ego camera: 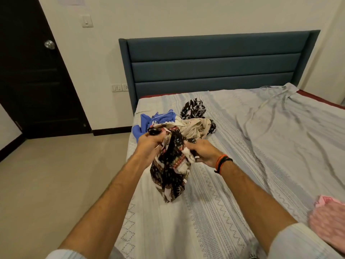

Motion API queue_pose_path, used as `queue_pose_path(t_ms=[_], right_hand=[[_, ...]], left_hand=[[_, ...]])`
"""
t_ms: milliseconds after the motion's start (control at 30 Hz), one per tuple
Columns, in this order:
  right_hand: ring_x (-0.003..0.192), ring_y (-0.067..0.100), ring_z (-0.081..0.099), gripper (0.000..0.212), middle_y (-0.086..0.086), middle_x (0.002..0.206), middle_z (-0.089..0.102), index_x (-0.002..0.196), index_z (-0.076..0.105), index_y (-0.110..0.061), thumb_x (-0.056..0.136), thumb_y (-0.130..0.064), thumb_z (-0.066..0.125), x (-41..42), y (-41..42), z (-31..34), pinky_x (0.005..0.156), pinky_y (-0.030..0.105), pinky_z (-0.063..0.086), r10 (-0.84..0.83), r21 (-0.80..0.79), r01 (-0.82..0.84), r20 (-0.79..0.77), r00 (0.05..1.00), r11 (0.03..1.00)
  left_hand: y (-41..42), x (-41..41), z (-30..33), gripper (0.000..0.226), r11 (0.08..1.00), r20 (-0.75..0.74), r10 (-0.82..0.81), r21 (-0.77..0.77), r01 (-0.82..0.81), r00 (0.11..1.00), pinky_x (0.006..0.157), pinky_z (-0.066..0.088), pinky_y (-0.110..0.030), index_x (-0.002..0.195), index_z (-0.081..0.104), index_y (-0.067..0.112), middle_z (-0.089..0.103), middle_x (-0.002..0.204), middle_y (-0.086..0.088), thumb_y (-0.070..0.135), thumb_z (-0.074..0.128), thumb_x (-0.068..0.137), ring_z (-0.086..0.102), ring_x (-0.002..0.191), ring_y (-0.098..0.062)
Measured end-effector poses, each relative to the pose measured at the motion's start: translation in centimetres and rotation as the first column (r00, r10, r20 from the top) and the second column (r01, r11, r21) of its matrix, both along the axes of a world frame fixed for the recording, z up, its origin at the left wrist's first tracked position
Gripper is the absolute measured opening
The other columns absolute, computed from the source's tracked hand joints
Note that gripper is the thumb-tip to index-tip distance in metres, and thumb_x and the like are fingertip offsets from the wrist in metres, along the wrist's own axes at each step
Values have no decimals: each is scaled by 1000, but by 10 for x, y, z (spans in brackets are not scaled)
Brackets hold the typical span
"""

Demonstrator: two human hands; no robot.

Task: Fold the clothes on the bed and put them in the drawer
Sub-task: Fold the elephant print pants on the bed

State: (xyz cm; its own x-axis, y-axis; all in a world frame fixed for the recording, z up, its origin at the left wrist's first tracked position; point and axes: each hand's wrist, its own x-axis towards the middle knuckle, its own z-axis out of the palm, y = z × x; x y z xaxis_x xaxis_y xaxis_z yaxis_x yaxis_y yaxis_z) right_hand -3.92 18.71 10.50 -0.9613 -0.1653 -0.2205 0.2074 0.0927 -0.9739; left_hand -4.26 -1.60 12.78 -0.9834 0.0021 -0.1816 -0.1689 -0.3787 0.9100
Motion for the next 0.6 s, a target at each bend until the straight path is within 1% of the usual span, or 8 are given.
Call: queue_pose_path(t_ms=[33,100,167,267,333,433,533,600], right_hand=[[82,18,64,18,5,90,69,96,67,-11,96,-29,63,-2,-1,1,74,36,57,-58,-81,60,16,998,995],[97,30,68,27,12,104,72,107,69,-7,97,-31,61,-7,-5,3,88,48,57,-144,-209,153,55,988,966],[110,35,66,31,17,113,72,117,68,-4,98,-27,59,-9,-10,6,97,55,52,-194,-328,214,93,977,920],[112,31,66,34,15,115,72,119,68,-3,94,-26,66,-8,-12,11,101,53,50,-172,-361,190,83,982,913],[114,32,65,39,15,116,71,119,68,-4,90,-30,70,-5,-13,14,103,53,48,-104,-341,113,44,994,933],[114,32,65,49,16,120,69,120,69,-7,85,-42,72,2,-12,19,101,50,49,14,-357,-14,-2,1000,934],[117,35,62,49,20,124,66,117,70,-7,77,-33,80,8,-7,24,105,54,46,104,-400,-123,-69,992,908],[114,34,64,55,21,123,66,110,74,-8,63,-29,92,9,-4,24,100,51,51,144,-425,-177,-109,983,888]], left_hand=[[0,0,-5,64,974,3,-2,-224,3,1000,84,57,-38,129,55,8,68,119,-9,18,84,73,66,107,-23],[2,5,-12,98,788,9,3,-615,3,1000,95,52,-48,137,40,14,58,130,-10,35,88,54,58,118,-28],[5,9,-17,104,629,-101,-35,-775,-56,994,105,44,-48,150,27,16,43,147,-10,31,85,65,46,132,-29],[9,14,-15,98,623,-279,-299,-782,-35,912,106,43,-33,150,34,20,52,143,-1,23,83,66,52,125,-13],[10,15,-14,95,591,-317,-379,-806,-36,869,109,43,-37,144,45,23,59,136,2,32,83,57,56,123,-11],[9,13,-14,99,566,-293,-384,-824,-28,875,105,47,-40,138,44,27,64,125,3,33,88,50,62,114,-13],[8,14,-11,111,565,-253,-343,-825,-16,905,101,49,-36,144,35,26,65,123,-1,34,90,47,62,112,-17],[7,16,-9,95,574,-292,-242,-812,-106,925,93,50,-29,139,45,25,67,115,1,26,92,57,63,104,-14]])
